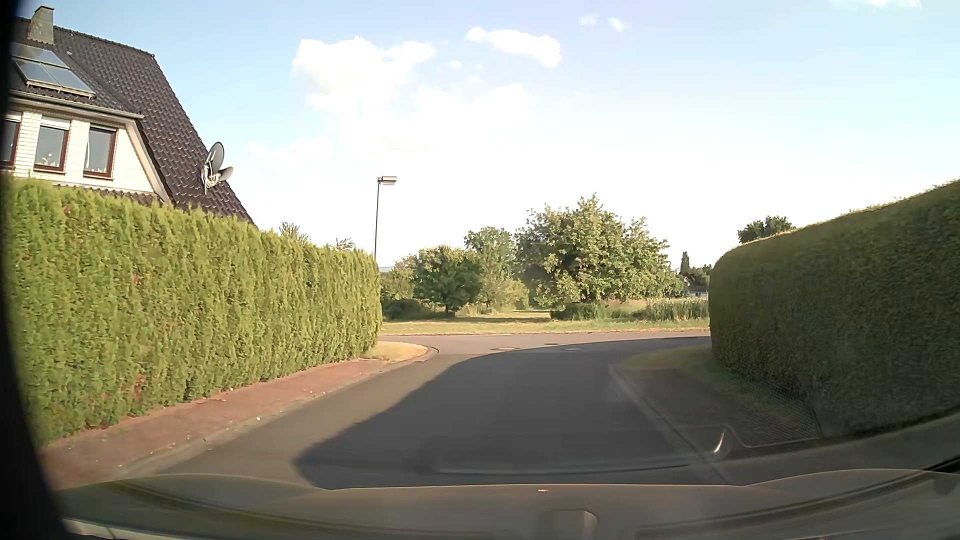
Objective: Follow the waypoints while adhering to traffic rules and regulations
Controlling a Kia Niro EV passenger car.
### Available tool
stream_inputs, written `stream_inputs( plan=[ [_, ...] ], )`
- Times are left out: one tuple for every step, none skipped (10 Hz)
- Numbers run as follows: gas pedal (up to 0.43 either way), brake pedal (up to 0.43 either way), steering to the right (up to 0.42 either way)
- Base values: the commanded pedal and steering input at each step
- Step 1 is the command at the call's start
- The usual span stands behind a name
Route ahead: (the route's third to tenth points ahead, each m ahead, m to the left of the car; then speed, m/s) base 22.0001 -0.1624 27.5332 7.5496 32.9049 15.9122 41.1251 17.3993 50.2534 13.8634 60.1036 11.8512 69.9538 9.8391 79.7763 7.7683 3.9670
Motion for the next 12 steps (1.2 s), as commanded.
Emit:
stream_inputs(
  plan=[
    [0.157,0.006,0.043],
    [0.157,0.006,0.043],
    [0.157,0.006,0.043],
    [0.157,0.006,0.043],
    [0.157,0.006,0.042],
    [0.157,0.006,0.037],
    [0.157,0.006,0.029],
    [0.138,0.006,0.021],
    [0.13,0.006,0.012],
    [0.11,0.006,0.009],
    [0.079,0.006,0.009],
    [0.028,0.006,0.009]
  ],
)
